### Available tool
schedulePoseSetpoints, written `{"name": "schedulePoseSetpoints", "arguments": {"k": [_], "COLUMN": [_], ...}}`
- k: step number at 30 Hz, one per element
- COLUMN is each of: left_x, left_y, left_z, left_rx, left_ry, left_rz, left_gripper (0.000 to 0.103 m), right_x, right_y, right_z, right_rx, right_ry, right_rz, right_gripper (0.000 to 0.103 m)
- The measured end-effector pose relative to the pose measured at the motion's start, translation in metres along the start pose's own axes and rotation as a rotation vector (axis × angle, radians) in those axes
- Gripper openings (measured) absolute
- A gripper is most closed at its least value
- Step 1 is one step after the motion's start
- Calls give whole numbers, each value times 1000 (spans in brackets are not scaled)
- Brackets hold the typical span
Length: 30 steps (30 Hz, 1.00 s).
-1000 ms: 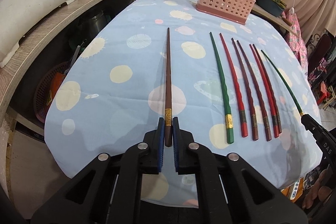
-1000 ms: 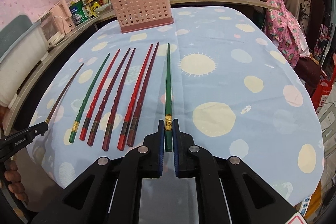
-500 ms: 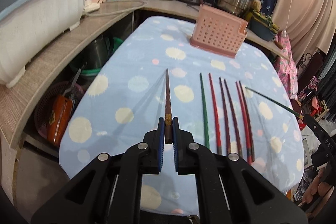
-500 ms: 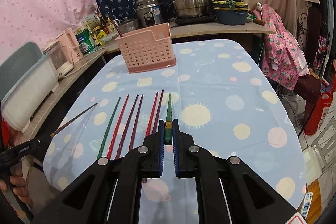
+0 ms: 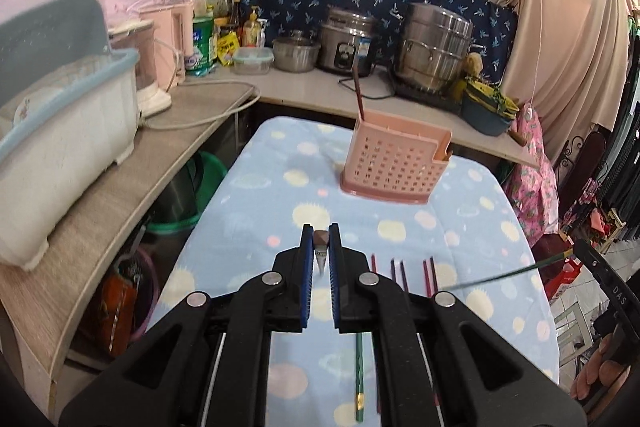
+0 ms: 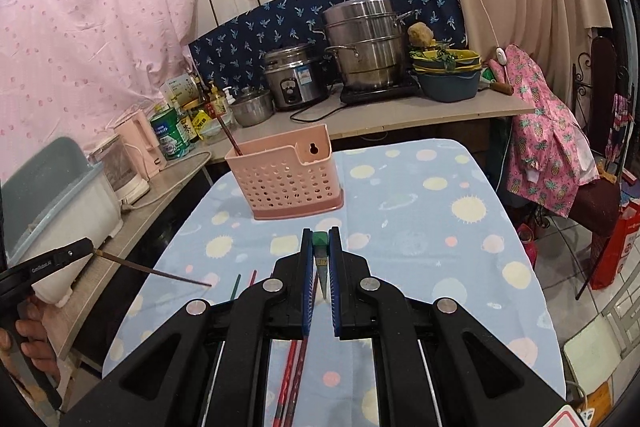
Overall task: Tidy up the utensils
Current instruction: 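Lift both chopsticks and lower them tip-first into the pink basket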
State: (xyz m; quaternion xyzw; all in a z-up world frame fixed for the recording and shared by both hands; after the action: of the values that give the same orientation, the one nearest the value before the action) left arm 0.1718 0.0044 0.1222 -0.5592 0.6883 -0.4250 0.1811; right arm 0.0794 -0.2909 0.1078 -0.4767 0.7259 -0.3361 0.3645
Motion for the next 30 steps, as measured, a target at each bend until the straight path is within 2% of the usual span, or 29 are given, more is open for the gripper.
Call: {"name": "schedulePoseSetpoints", "arguments": {"k": [10,15,20,25,30], "left_x": [24,40,55,69,69], "left_y": [-64,-110,-169,-217,-245], "left_z": [19,18,22,33,68], "left_rx": [54,126,223,330,346], "left_ry": [48,71,73,41,43], "left_rz": [-3,-5,-3,13,-10], "left_gripper": [7,7,7,7,7], "right_x": [-12,-25,-40,-47,-56], "right_y": [-64,-104,-157,-206,-232], "right_z": [23,32,46,70,105], "right_rx": [59,118,193,241,255], "right_ry": [-63,-96,-106,-133,-148], "right_rz": [36,36,36,73,90], "right_gripper": [7,7,7,7,7]}}
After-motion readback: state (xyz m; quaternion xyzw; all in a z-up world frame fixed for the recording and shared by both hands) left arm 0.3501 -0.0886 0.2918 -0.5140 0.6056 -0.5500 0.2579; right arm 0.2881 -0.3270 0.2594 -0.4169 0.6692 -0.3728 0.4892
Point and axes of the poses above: each gripper's, at about its wrist camera, not at the fingertips, and z roughly the way its jaws point, x to its right, y to its underside, the point moved 5 cm from there along z, roughly the way its jaws point, and after that the axes turned 7 degrees about y, right-handed, at the moved point
